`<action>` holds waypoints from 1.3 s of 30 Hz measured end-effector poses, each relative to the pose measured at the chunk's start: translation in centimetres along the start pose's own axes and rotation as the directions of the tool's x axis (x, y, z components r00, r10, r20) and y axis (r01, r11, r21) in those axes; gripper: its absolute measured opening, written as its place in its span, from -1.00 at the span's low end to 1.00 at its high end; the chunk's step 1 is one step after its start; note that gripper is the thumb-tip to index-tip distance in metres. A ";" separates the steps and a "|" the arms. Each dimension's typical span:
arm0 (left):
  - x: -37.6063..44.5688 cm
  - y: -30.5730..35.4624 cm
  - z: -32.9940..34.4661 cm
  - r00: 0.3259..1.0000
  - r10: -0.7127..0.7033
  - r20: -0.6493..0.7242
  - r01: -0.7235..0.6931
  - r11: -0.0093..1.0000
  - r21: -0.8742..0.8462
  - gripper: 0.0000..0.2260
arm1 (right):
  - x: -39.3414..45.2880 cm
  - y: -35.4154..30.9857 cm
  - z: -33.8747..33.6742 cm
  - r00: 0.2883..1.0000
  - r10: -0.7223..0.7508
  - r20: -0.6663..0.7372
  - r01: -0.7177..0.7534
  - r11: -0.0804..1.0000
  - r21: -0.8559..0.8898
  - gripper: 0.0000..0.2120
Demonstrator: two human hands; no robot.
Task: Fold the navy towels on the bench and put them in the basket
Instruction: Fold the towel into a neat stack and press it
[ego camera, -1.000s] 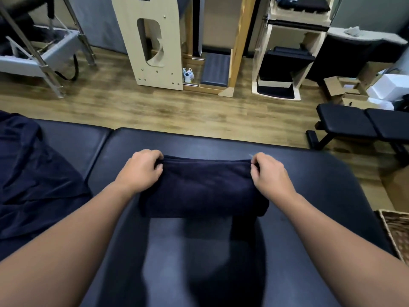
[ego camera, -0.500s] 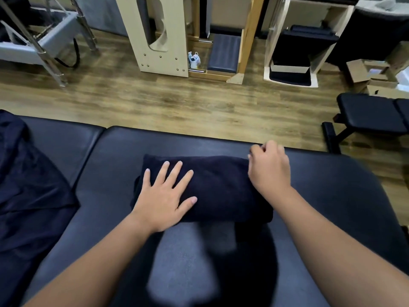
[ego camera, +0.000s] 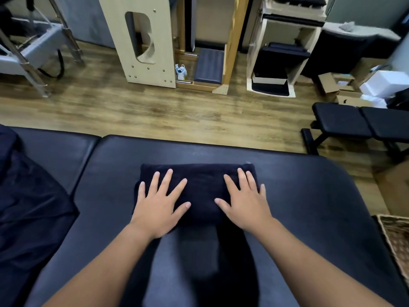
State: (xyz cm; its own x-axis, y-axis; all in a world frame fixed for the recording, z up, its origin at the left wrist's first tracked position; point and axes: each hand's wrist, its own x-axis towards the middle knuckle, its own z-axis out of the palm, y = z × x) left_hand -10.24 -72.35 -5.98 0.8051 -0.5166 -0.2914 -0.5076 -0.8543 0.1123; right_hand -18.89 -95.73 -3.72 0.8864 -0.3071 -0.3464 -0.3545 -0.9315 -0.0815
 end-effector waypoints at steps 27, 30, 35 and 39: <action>0.3 10.6 -1.7 0.983 -0.129 0.134 0.171 0.908 -0.382 -0.25 | -5.6 4.2 0.6 0.932 0.360 -0.034 -0.330 0.886 0.326 -0.27; 1.9 15.6 -1.5 0.987 -0.099 0.128 0.141 0.911 -0.388 -0.25 | -5.5 9.1 0.5 0.918 0.390 -0.067 -0.336 0.858 0.388 -0.28; 4.6 22.9 -1.5 0.991 -0.054 0.119 0.099 0.906 -0.412 -0.21 | -5.1 17.0 0.3 0.896 0.438 -0.078 -0.358 0.813 0.458 -0.26; 7.3 28.1 -1.6 0.994 -0.024 0.105 0.067 0.900 -0.432 -0.21 | -3.6 23.1 -0.8 0.891 0.449 -0.074 -0.364 0.802 0.473 -0.24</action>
State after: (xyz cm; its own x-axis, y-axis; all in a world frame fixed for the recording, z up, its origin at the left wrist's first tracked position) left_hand -18.10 -100.21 -3.46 0.7805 -0.4869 -0.3922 -0.2698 -0.8282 0.4913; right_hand -30.06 -116.25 -3.62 0.6525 -0.7059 -0.2756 -0.7483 -0.5427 -0.3816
